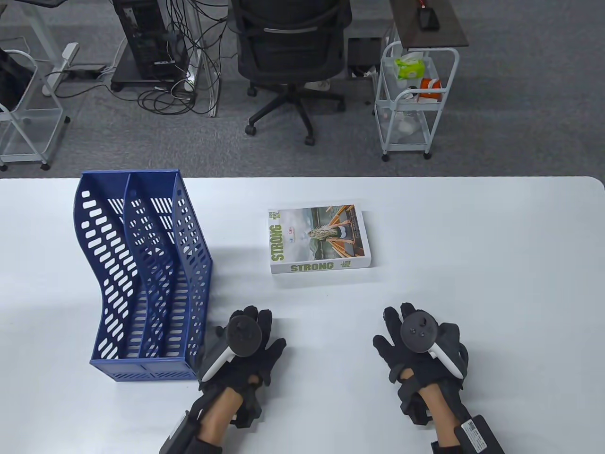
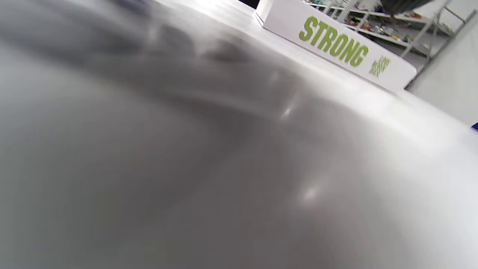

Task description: Insert the book into the document holder

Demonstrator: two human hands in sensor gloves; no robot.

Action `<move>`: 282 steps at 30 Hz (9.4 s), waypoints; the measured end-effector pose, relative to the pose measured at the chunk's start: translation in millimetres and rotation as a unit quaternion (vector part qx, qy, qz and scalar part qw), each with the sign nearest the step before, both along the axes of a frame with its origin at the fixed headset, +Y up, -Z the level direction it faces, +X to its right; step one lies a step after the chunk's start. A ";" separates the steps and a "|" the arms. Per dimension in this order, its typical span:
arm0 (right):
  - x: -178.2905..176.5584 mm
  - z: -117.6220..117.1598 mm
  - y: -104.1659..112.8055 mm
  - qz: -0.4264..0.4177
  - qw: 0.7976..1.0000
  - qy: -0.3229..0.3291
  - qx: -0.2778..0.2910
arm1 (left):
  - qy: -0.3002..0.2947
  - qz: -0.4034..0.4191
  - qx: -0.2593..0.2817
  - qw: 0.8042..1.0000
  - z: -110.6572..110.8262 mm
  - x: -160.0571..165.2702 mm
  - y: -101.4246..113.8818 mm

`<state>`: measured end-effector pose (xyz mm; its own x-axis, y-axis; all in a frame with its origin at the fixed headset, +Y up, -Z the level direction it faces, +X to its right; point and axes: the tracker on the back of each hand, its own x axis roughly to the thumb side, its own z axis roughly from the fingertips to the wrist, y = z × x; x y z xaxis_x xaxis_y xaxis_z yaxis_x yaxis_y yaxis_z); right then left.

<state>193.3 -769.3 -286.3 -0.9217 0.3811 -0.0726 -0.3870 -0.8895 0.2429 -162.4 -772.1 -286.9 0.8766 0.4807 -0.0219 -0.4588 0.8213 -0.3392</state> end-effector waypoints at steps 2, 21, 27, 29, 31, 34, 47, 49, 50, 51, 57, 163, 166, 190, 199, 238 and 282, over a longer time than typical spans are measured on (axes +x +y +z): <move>-5.5 -16.0 6.5 -0.002 1.000 -0.003 0.006 | 0.019 0.049 -0.002 0.999 -13.5 2.5 7.9; -35.3 -128.2 11.4 -0.078 0.995 -0.048 -0.041 | 0.073 0.112 -0.101 0.986 -124.3 25.3 -1.9; -31.4 -127.6 7.7 -0.152 0.987 -0.054 -0.023 | 0.074 0.118 -0.080 0.987 -123.2 27.8 1.5; -29.3 -125.3 9.2 -0.147 0.988 -0.057 -0.009 | 0.067 0.152 -0.081 0.983 -118.6 29.1 3.5; -27.7 -121.0 12.8 -0.144 0.988 -0.056 0.005 | 0.062 0.157 -0.062 0.984 -113.7 29.1 7.8; -24.7 -110.2 23.0 -0.128 0.991 -0.036 0.021 | 0.059 0.148 -0.043 0.986 -105.5 28.7 14.2; -7.5 -31.9 41.1 -0.098 0.994 -0.005 0.054 | 0.014 0.199 -0.046 0.979 -31.3 33.1 19.8; -4.9 -20.6 40.4 -0.099 0.993 0.002 0.059 | 0.007 0.193 -0.046 0.980 -20.2 32.4 19.4; -4.0 -14.7 39.7 -0.104 0.993 0.003 0.061 | 0.002 0.192 -0.045 0.980 -14.4 31.4 18.6; -3.5 -10.0 39.1 -0.108 0.992 0.005 0.063 | 0.002 0.193 -0.044 0.980 -9.8 30.4 17.5; -3.6 15.7 33.7 -0.100 0.992 0.026 0.068 | -0.006 0.208 -0.049 0.977 20.1 24.4 5.6; -14.8 4.0 18.1 -0.065 0.997 0.046 -0.012 | -0.035 0.079 -0.068 0.994 60.5 28.9 17.5; -16.3 9.4 21.1 -0.062 0.996 0.049 -0.036 | -0.030 0.082 -0.067 0.994 58.5 27.7 14.5; -46.8 36.7 42.6 0.034 0.994 0.094 -0.047 | -0.048 0.113 -0.069 0.990 57.6 32.2 8.3; -64.6 48.1 46.2 0.060 0.989 0.125 -0.058 | -0.042 0.124 -0.068 0.989 56.4 28.2 9.0; -65.1 43.0 48.7 -0.063 0.988 0.138 0.041 | -0.017 0.192 -0.057 0.980 56.7 17.0 17.9; -80.1 39.8 24.3 -0.146 0.972 0.180 -0.037 | 0.008 0.474 0.058 0.879 65.4 8.8 35.0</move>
